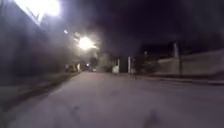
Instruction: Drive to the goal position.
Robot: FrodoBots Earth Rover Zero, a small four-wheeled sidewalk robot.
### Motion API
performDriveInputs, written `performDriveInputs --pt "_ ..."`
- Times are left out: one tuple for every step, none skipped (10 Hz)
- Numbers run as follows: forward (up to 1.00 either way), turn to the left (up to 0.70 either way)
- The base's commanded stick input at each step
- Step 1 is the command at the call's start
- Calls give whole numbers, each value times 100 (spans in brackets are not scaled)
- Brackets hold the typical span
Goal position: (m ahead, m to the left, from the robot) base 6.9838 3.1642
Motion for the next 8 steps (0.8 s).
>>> performDriveInputs --pt "70 2" --pt "70 0" --pt "70 0" --pt "70 0" --pt "70 0" --pt "70 0" --pt "70 0" --pt "70 0"
